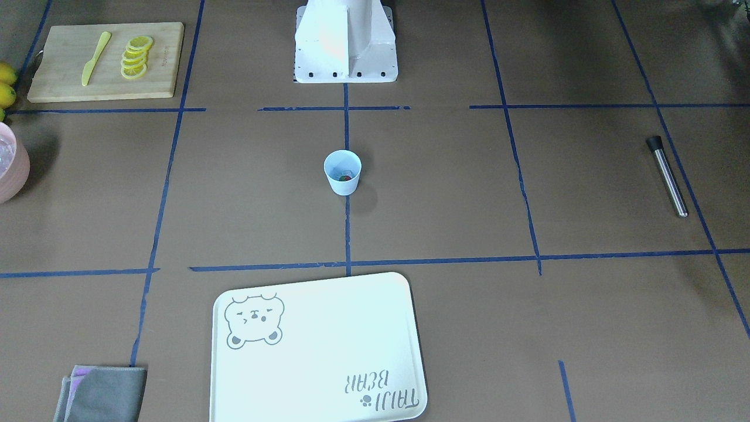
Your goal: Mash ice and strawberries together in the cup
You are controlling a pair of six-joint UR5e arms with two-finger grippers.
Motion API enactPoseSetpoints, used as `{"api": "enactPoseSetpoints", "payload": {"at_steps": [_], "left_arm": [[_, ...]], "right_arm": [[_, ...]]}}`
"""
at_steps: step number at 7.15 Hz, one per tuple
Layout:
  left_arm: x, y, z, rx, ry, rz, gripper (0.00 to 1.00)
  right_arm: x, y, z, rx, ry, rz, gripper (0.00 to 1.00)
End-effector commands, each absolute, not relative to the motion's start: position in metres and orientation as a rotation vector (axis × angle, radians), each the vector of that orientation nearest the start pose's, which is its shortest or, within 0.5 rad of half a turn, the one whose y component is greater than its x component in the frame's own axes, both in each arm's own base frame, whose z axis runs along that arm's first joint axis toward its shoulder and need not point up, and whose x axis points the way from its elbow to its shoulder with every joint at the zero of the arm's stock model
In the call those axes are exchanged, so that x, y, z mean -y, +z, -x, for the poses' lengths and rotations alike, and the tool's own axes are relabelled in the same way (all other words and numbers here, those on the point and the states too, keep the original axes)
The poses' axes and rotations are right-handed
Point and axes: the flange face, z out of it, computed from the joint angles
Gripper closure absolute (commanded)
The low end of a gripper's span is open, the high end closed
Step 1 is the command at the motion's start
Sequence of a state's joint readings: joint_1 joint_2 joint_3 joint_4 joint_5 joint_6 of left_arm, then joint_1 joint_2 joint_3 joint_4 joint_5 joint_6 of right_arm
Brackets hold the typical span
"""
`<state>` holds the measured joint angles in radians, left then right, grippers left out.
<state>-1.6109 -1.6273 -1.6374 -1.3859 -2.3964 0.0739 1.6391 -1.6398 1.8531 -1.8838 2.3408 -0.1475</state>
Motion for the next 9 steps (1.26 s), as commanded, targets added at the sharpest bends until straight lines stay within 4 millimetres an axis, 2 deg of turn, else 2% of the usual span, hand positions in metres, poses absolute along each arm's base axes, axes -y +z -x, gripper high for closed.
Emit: {"api": "enactPoseSetpoints", "payload": {"at_steps": [1, 2, 4, 5, 7, 9], "left_arm": [[0.496, 0.619, 0.081, -0.841, -0.041, 0.046, 0.0], [0.499, 0.609, 0.075, -0.903, -0.061, 0.049, 0.0], [0.496, 0.575, 0.072, -0.903, -0.049, 0.029, 0.0], [0.493, 0.566, 0.065, -0.898, -0.023, 0.018, 0.0], [0.486, 0.568, 0.062, -0.899, -0.012, 0.015, 0.0], [0.48, 0.554, 0.061, -0.904, -0.007, -0.003, 0.0]], "right_arm": [[0.438, 0.599, -0.094, 0.776, -0.028, 0.041, 0.0], [0.439, 0.599, -0.091, 0.776, -0.037, 0.044, 0.0], [0.44, 0.601, -0.082, 0.759, -0.063, 0.053, 0.0], [0.441, 0.596, -0.08, 0.746, -0.077, 0.039, 0.0], [0.443, 0.592, -0.081, 0.741, -0.088, 0.002, 0.0], [0.445, 0.592, -0.081, 0.74, -0.089, -0.008, 0.0]]}}
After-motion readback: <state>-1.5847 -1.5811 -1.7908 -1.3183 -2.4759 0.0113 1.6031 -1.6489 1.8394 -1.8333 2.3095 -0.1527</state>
